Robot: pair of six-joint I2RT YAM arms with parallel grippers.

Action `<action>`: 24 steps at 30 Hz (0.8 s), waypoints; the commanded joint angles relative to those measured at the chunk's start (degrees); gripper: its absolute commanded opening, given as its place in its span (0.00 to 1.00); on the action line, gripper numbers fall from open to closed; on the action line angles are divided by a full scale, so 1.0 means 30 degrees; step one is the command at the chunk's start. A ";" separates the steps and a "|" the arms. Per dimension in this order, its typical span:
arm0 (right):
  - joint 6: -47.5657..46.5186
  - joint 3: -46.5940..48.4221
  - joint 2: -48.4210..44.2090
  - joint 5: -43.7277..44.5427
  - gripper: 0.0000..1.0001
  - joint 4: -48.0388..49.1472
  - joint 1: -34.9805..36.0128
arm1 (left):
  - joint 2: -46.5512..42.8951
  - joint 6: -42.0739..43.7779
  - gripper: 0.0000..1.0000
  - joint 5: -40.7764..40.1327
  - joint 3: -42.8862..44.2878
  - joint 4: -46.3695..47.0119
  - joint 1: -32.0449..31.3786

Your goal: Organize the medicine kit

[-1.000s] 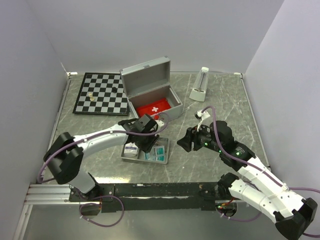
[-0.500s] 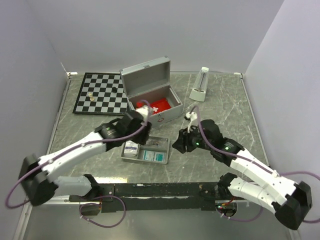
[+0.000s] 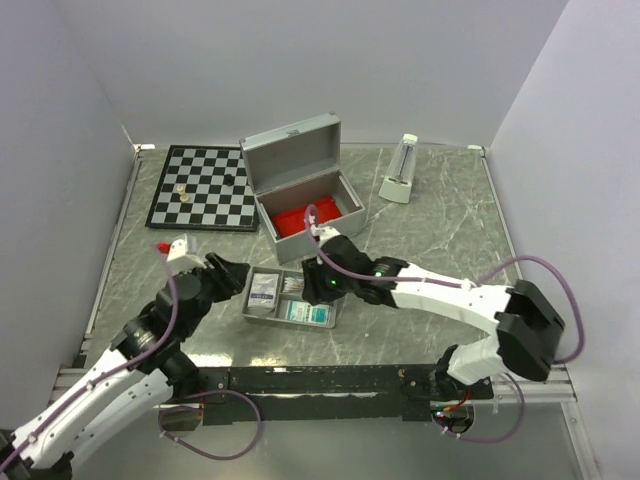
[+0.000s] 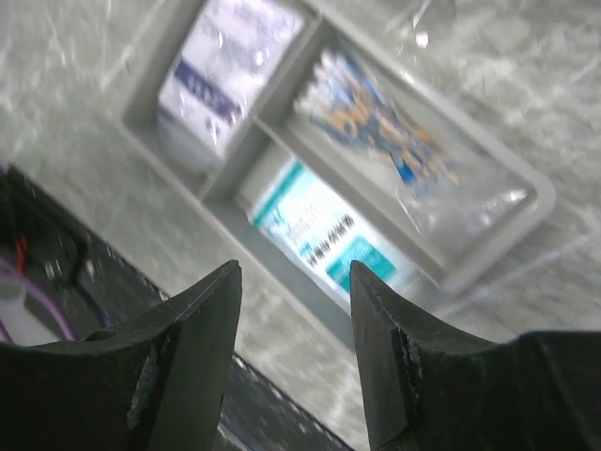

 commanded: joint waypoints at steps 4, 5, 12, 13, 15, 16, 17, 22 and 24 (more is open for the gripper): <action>0.1770 0.0698 -0.0082 0.2858 0.58 -0.0788 -0.1301 | 0.1850 0.0001 0.64 0.2682 0.0065 0.1639 -0.0025; 0.1653 0.0551 -0.0317 0.2800 0.58 -0.0904 -0.1653 | 0.3107 0.0030 0.64 0.3064 0.0387 0.1464 -0.0025; 0.1389 -0.1235 -0.2309 0.3296 0.57 -0.1491 -0.3209 | 0.8213 0.0294 0.56 0.5407 0.1328 0.3038 -0.0172; 0.1388 -0.1615 -0.2543 0.3384 0.57 -0.1520 -0.3355 | 0.8797 0.0294 0.55 0.5556 0.1415 0.3102 -0.0288; 0.1330 -0.2202 -0.2925 0.3239 0.57 -0.1433 -0.3589 | 1.0114 0.0382 0.53 0.5674 0.1737 0.3103 -0.0667; 0.1301 -0.2495 -0.3101 0.3181 0.57 -0.1345 -0.3765 | 1.0672 0.0411 0.53 0.5501 0.1912 0.3074 -0.1076; 0.1301 -0.2701 -0.3218 0.3151 0.57 -0.1315 -0.3882 | 1.1084 0.0440 0.53 0.5267 0.2088 0.3073 -0.1486; 0.1154 -0.3346 -0.3950 0.2858 0.57 -0.1081 -0.4615 | 1.3135 0.0616 0.51 0.4563 0.2908 0.2841 -0.2340; 0.1066 -0.3493 -0.4302 0.2887 0.57 -0.1052 -0.4733 | 1.3926 0.0733 0.49 0.4124 0.3319 0.2431 -0.2340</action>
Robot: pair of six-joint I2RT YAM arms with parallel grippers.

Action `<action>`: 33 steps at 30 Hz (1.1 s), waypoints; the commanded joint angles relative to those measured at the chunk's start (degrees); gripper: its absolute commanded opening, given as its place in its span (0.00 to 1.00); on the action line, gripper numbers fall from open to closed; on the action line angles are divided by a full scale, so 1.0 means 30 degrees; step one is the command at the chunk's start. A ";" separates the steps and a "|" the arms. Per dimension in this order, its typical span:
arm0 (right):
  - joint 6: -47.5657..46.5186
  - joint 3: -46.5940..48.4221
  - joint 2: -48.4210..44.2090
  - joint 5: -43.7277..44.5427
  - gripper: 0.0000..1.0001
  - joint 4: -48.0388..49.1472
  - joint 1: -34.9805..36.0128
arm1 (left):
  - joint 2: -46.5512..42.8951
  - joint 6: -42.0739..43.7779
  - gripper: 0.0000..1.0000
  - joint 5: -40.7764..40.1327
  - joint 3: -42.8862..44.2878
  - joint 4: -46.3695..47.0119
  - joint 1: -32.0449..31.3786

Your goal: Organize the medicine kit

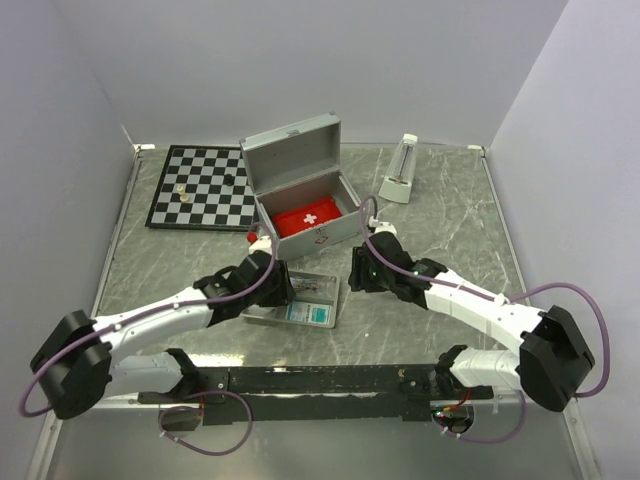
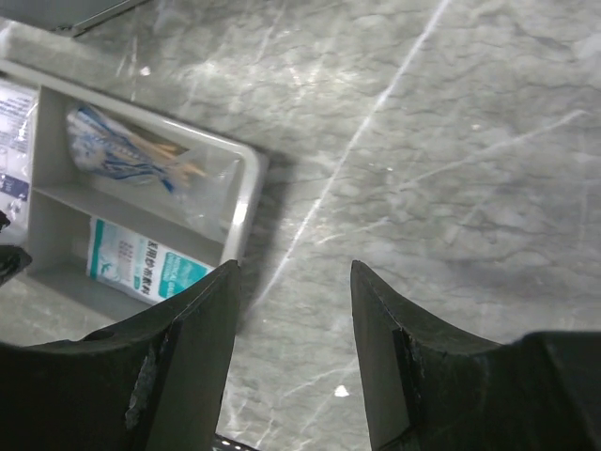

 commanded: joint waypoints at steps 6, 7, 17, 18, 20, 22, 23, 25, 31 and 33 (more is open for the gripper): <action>-0.0531 -0.0756 -0.1976 0.0170 0.57 0.0289 -0.0479 | 0.1525 0.0683 0.44 -0.2068 0.1902 -0.0736 -0.0096; -0.0531 -0.0873 -0.2122 0.0170 0.57 0.0318 -0.0508 | 0.1525 0.0742 0.45 -0.2302 0.1961 -0.0941 -0.0096; -0.0678 -0.1431 -0.2299 -0.0240 0.57 0.0641 -0.0713 | 0.2870 0.0889 0.45 -0.3389 0.2079 -0.1587 -0.0096; -0.0678 -0.1460 -0.2415 -0.0269 0.57 0.0670 -0.0713 | 0.2930 0.0889 0.45 -0.3215 0.1992 -0.1500 -0.0125; -0.0707 -0.1664 -0.2620 -0.0328 0.57 0.0786 -0.0713 | 0.2960 0.0918 0.46 -0.3096 0.1612 -0.1208 -0.0096; -0.0765 -0.1840 -0.2767 -0.0328 0.57 0.0962 -0.0684 | 0.3164 0.1006 0.45 -0.3125 0.1668 -0.1089 -0.0096; -0.0765 -0.1899 -0.2797 -0.0328 0.57 0.0934 -0.0713 | 0.3368 0.1035 0.45 -0.3067 0.1814 -0.1176 -0.0096; -0.0765 -0.1900 -0.2768 -0.0299 0.57 0.0904 -0.0743 | 0.3575 0.1123 0.45 -0.2922 0.2049 -0.1177 -0.0096; -0.0824 -0.1929 -0.2826 -0.0328 0.57 0.0933 -0.0743 | 0.3341 0.1591 0.43 -0.2276 0.2020 -0.1293 -0.0125; -0.0824 -0.1929 -0.2768 -0.0328 0.57 0.0992 -0.0743 | 0.3312 0.1709 0.38 -0.2246 0.1845 -0.1382 -0.0096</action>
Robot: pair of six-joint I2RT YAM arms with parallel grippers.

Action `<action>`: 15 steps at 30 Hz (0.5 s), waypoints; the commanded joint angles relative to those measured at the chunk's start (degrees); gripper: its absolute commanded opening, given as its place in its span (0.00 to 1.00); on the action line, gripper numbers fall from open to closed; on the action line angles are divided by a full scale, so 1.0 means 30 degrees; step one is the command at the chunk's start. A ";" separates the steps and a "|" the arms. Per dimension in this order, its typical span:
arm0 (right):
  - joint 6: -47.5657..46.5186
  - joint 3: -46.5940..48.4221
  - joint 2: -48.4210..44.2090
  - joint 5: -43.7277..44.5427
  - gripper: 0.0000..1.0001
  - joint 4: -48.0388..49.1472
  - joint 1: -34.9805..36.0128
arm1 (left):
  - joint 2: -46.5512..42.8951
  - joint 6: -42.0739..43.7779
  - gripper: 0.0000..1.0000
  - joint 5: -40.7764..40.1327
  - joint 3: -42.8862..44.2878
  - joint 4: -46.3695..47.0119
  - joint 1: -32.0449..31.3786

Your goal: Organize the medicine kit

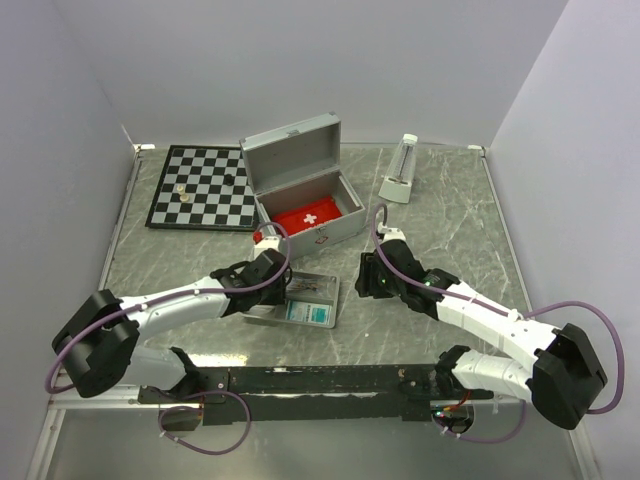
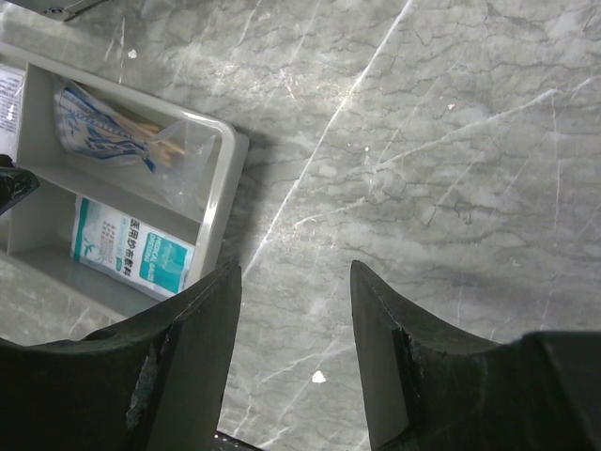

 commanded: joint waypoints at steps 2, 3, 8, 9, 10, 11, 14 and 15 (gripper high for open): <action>-0.0256 0.0002 -0.0349 -0.0015 0.57 0.0686 -0.0174 | -0.0185 0.0624 0.32 0.0260 0.0169 0.0024 -0.0089; -0.0256 -0.0027 -0.0291 -0.0015 0.57 0.0687 -0.0175 | -0.0069 0.0653 0.30 0.0260 0.0139 0.0024 -0.0060; -0.0197 0.0176 -0.0173 -0.0074 0.57 0.0629 -0.0175 | 0.0604 0.0741 0.26 0.0406 0.0226 0.0054 -0.0060; -0.0226 0.0236 -0.0231 0.0013 0.57 0.0570 -0.0175 | 0.0780 0.0741 0.26 0.0377 0.0255 -0.0005 -0.0118; -0.0255 0.0294 -0.0232 0.0072 0.57 0.0483 -0.0175 | 0.0869 0.0741 0.25 0.0377 0.0256 0.0024 -0.0118; -0.0314 0.0411 -0.0348 0.0160 0.57 0.0424 -0.0175 | 0.0899 0.0712 0.25 0.0348 0.0256 0.0024 -0.0118; -0.0460 0.0733 -0.0495 0.0452 0.57 0.0219 -0.0204 | 0.1045 0.0829 0.26 0.0318 0.0255 -0.0005 -0.0118; -0.0490 0.0908 -0.0524 0.0512 0.57 0.0160 -0.0262 | 0.1161 0.0829 0.25 0.0260 0.0285 -0.0121 -0.0147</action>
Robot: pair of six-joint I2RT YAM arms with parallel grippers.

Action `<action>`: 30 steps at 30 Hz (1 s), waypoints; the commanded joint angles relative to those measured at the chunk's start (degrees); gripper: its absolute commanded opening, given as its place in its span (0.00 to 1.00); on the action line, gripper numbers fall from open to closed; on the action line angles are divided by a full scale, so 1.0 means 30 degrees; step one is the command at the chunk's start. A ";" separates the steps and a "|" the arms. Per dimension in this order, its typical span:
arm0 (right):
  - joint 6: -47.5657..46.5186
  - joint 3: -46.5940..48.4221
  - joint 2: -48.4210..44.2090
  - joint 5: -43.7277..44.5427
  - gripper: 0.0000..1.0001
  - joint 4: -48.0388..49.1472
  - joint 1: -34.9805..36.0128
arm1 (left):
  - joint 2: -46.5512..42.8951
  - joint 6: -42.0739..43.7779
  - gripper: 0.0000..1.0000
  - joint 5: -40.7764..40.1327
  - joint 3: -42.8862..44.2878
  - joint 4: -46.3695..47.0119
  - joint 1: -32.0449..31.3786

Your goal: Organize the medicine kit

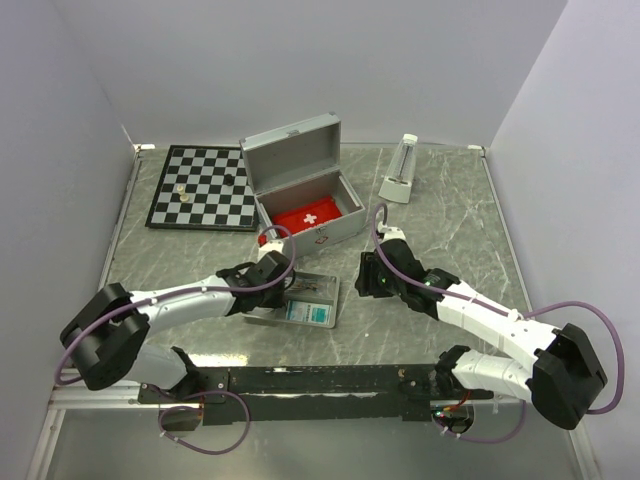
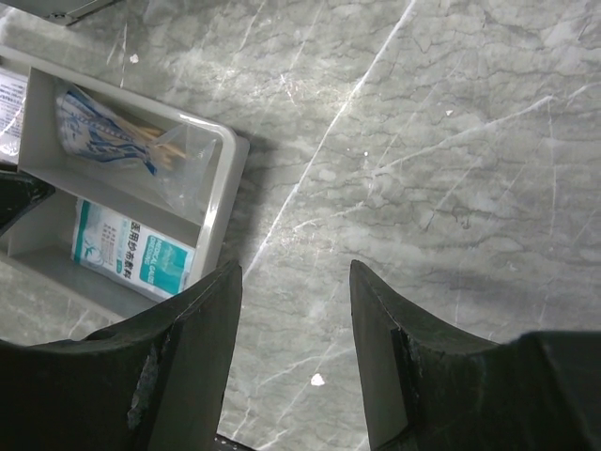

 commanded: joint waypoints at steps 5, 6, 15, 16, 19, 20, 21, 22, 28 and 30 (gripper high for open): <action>-0.0242 0.1889 -0.0612 0.1344 0.57 -0.0162 -0.0438 | -0.0375 0.0086 0.10 -0.0251 0.0248 -0.0173 -0.0104; -0.0155 0.2124 -0.0612 0.1550 0.57 -0.0191 -0.0526 | -0.0726 0.0056 0.07 -0.0309 0.0248 -0.0203 -0.0133; 0.0461 0.4994 0.0059 0.2898 0.62 0.0219 -0.2487 | -0.4533 -0.0062 0.01 -0.0749 0.1476 -0.1694 -0.0309; 0.0548 0.5287 0.0264 0.3045 0.63 0.0248 -0.2895 | -0.4886 -0.0091 0.01 -0.0778 0.1711 -0.2074 -0.0367; 0.0783 0.5845 0.0909 0.3105 0.64 0.0714 -0.4038 | -0.6087 -0.0266 0.01 -0.1275 0.2706 -0.3363 -0.0426; 0.0900 0.6021 0.1201 0.3076 0.64 0.0920 -0.4361 | -0.6439 -0.0325 0.01 -0.1480 0.3057 -0.3773 -0.0397; 0.1046 0.6254 0.1494 0.3018 0.65 0.1154 -0.4683 | -0.6732 -0.0383 0.01 -0.1685 0.3409 -0.4096 -0.0397; 0.1018 0.6431 0.1990 0.2988 0.65 0.1475 -0.4832 | -0.7025 -0.0442 0.01 -0.2006 0.3760 -0.4447 -0.0397; 0.0637 0.8976 0.5738 0.2578 0.63 0.2387 -0.5126 | -0.6886 -0.1027 0.01 -0.4874 0.6950 -0.6496 -0.0397; 0.0608 1.0001 0.6970 0.2577 0.63 0.2444 -0.5155 | -0.5949 -0.1145 0.01 -0.5930 0.8385 -0.7406 -0.0397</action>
